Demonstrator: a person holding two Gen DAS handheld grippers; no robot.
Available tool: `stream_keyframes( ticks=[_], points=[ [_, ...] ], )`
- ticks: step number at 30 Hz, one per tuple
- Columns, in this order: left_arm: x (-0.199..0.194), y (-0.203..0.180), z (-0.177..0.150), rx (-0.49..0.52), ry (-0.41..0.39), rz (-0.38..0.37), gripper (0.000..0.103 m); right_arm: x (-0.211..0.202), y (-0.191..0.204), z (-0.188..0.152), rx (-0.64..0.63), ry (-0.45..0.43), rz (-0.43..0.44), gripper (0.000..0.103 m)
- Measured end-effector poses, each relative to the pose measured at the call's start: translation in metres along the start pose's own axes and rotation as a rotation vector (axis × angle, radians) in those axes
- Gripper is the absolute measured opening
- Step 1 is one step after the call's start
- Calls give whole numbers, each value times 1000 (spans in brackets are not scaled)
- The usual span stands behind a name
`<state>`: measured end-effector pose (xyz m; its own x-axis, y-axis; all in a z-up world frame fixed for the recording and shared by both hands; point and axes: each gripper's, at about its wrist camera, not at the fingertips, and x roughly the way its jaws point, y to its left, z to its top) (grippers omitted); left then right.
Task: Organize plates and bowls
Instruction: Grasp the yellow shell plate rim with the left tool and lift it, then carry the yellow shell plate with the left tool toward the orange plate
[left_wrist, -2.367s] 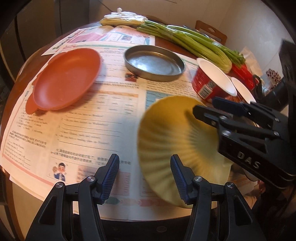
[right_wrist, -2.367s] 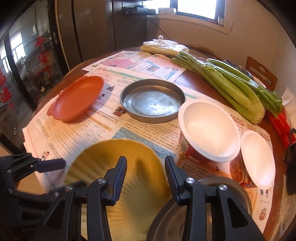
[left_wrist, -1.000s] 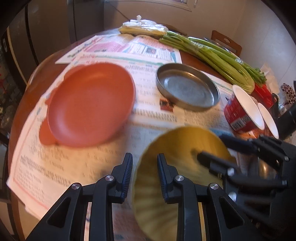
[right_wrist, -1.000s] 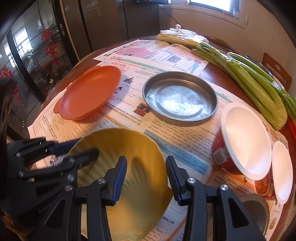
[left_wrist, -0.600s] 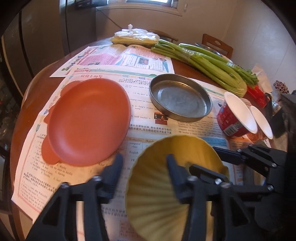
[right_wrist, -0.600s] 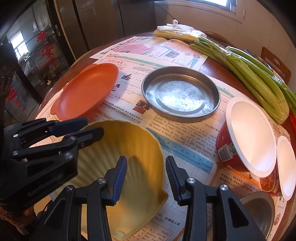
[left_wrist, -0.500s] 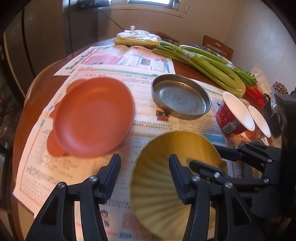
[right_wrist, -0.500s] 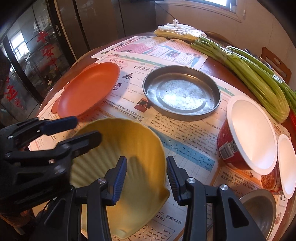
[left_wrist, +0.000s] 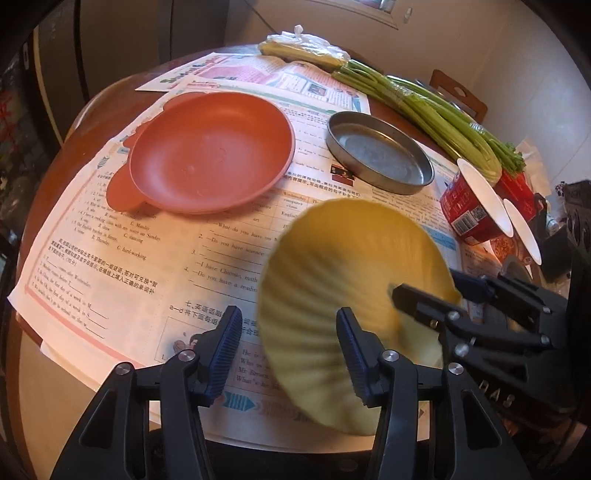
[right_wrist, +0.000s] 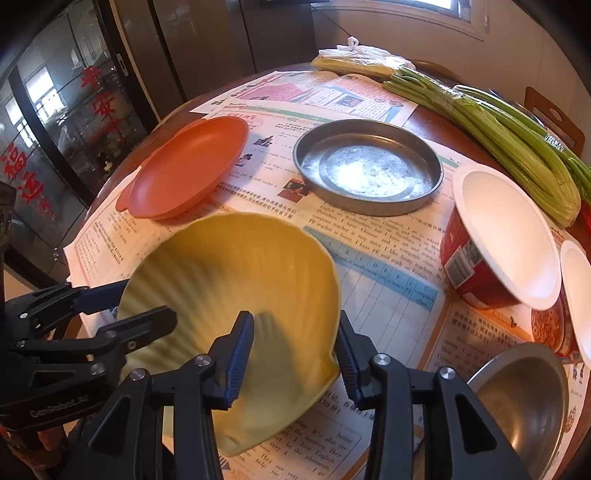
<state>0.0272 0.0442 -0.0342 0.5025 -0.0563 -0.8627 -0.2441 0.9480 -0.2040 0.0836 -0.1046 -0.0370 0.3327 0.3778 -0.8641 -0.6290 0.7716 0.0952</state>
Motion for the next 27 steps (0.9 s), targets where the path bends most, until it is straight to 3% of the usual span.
stream_keyframes(
  ticks=[1,5,14,27],
  points=[
    [0,-2,-2,11,0,6,40,-1,2,-2,1,-1,3,44],
    [-1,-3,-3,13,-16,23,35,-3,8,-8,1,0,-13,45],
    [-11,1,1,6,-37,-9,35,-14,8,-7,40,-37,-13,45],
    [-29,24,25,-26,-93,-25,35,-31,31,36,-6,-95,-37,45]
  ],
)
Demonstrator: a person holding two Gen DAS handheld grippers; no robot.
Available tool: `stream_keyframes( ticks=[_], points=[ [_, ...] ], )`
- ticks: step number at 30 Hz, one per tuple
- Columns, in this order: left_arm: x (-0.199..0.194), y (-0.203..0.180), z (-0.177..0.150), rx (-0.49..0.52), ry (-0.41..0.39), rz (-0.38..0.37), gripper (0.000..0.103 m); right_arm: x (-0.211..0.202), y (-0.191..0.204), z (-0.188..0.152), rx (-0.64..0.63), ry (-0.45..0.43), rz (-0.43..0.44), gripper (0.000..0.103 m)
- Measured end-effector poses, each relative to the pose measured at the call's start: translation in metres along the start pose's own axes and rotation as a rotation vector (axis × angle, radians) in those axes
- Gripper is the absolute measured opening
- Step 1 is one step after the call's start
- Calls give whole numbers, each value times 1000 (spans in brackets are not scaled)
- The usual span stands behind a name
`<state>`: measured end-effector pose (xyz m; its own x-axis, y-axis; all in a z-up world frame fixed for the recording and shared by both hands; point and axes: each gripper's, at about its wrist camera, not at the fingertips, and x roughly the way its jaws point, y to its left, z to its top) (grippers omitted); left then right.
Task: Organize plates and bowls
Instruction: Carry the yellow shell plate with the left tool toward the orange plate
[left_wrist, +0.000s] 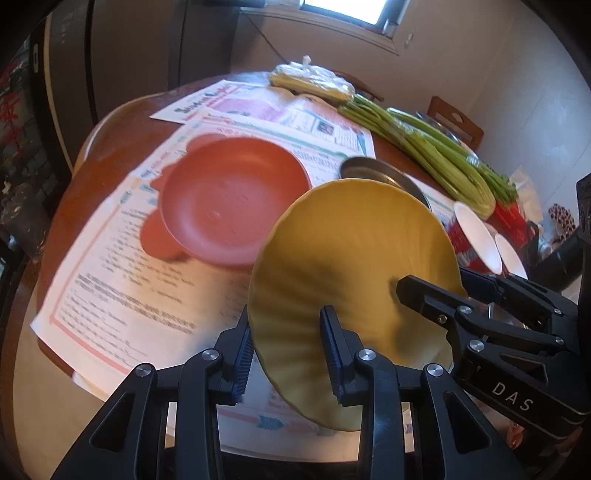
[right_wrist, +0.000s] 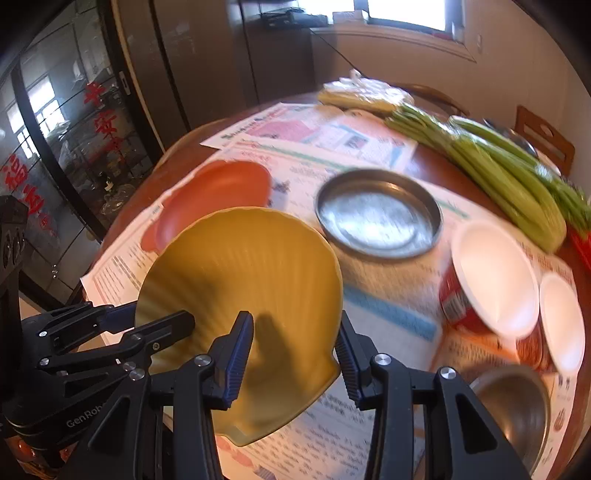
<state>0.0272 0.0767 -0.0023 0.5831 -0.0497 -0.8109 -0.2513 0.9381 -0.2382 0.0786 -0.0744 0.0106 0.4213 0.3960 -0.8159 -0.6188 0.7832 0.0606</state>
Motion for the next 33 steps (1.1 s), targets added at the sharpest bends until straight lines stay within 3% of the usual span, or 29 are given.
stream_keyframes(
  ticks=[18,33],
  points=[
    [5,59,65,-45,-55,43,35,39,46,80,-51,-10,-2,45],
    [41,76,83,-41,-8,61,35,92,47,102,-9,48,-39,45]
  ],
)
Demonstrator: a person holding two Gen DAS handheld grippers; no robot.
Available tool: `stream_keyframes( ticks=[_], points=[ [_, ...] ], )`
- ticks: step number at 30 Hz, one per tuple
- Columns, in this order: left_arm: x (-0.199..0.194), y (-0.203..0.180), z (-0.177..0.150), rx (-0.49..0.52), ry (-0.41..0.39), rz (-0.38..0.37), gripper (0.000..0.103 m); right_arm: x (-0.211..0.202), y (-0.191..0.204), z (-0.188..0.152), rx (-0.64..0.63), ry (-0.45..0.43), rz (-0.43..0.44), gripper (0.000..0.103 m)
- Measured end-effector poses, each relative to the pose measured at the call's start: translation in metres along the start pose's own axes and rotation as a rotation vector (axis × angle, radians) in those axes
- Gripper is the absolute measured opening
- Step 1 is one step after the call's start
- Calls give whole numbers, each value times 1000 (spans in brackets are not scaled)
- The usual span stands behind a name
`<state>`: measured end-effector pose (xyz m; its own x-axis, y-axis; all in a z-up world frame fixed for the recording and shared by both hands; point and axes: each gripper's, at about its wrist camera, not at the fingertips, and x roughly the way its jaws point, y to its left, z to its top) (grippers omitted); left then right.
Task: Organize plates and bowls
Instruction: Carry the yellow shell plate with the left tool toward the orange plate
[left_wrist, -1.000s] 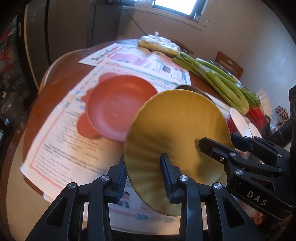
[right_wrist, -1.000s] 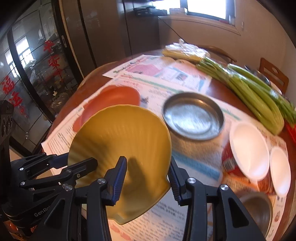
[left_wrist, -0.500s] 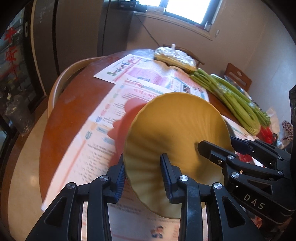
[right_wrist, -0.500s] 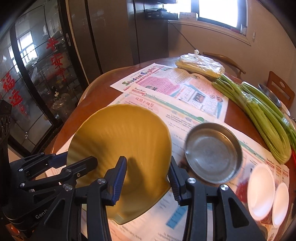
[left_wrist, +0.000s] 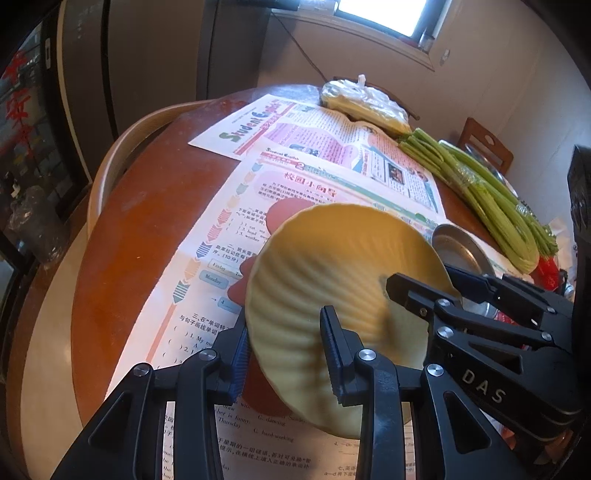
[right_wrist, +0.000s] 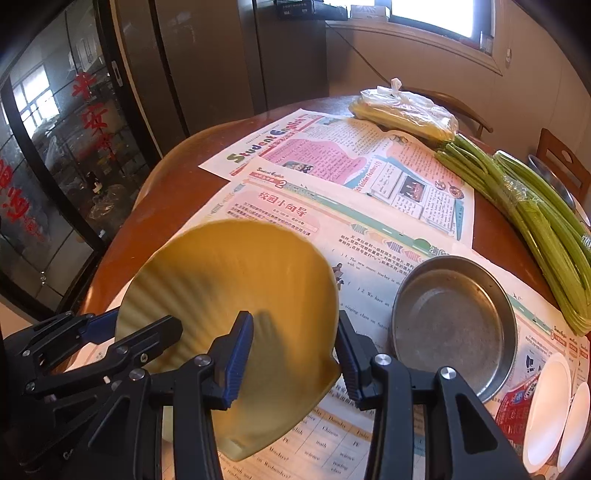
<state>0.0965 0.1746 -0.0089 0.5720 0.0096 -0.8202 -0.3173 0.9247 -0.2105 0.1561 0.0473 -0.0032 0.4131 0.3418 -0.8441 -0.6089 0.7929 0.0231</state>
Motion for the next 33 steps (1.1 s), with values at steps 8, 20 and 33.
stream_keyframes(
  ticks=[8,20,33],
  points=[
    [3,3,3,4,-10,16,35,14,0,4,11,17,4,45],
    [11,1,-3,19,19,34,36,19,2,5,1,9,-31,45],
    [8,2,-6,6,15,45,36,15,0,5,30,-22,-7,45]
  ],
)
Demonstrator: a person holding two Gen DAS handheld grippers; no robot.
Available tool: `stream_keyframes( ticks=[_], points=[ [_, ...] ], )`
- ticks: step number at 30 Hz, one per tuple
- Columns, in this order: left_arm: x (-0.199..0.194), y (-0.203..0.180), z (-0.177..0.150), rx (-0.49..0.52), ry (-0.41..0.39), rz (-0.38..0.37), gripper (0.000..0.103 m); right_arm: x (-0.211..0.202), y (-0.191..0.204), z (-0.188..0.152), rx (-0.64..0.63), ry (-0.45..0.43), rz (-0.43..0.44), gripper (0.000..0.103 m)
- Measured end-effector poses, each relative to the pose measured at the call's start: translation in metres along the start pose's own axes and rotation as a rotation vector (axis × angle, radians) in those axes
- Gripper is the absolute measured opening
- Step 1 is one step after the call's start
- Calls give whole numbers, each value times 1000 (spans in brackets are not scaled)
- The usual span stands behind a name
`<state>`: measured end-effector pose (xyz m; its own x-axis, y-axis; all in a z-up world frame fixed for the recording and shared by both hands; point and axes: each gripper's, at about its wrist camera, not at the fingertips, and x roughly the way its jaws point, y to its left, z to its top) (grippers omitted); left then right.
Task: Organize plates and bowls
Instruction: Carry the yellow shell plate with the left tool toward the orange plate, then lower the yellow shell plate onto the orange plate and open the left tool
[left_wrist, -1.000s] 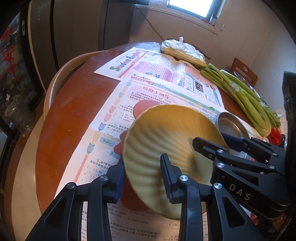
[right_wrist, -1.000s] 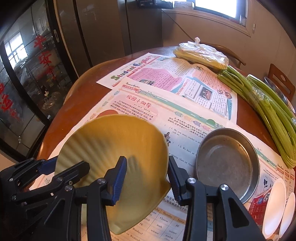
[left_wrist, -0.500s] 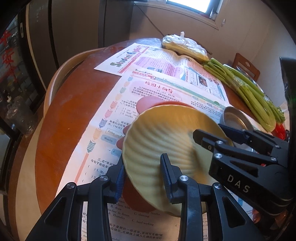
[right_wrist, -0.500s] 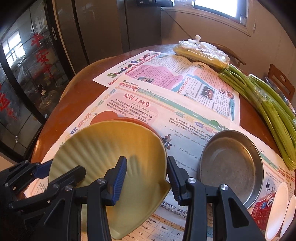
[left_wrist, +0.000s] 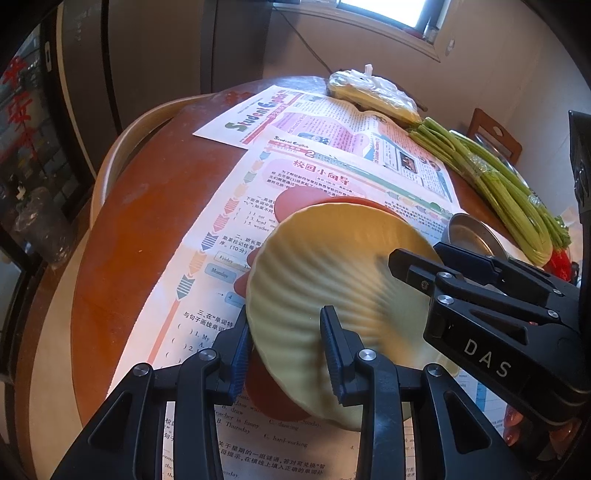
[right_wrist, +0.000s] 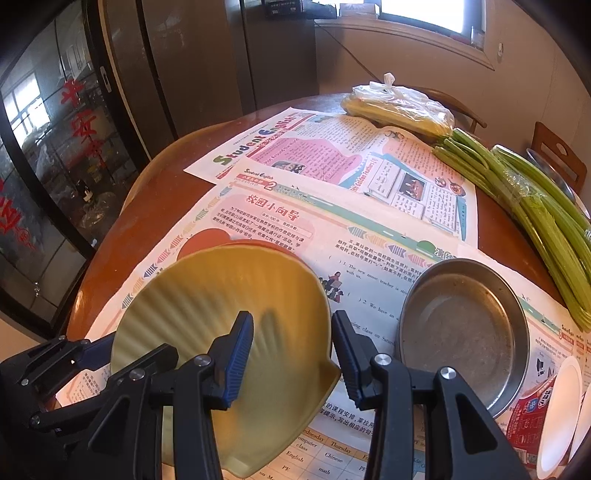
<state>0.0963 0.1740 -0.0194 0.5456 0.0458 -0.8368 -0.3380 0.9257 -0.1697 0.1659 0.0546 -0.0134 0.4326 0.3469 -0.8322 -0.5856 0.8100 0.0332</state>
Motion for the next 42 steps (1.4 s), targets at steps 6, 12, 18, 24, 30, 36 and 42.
stream_keyframes(
  ticks=[6,12,18,24,30,36,42],
  points=[
    [0,0,-2,-1,2,12,36,-2,0,-1,15,-13,5,45],
    [1,4,-1,-20,-2,25,38,-11,-1,0,22,-42,8,45],
    [-10,7,2,-33,-29,8,38,-29,-2,0,27,-81,13,45],
    [-22,6,5,-45,-48,21,48,-52,-5,-2,28,-134,-21,45],
    [-36,-2,7,-33,-72,21,51,-72,-18,-6,56,-168,-12,45],
    [-48,-19,11,9,-95,16,52,-87,-34,-15,103,-191,-10,45],
    [-56,-43,18,65,-114,4,53,-103,-61,-30,182,-215,-27,45]
  ],
)
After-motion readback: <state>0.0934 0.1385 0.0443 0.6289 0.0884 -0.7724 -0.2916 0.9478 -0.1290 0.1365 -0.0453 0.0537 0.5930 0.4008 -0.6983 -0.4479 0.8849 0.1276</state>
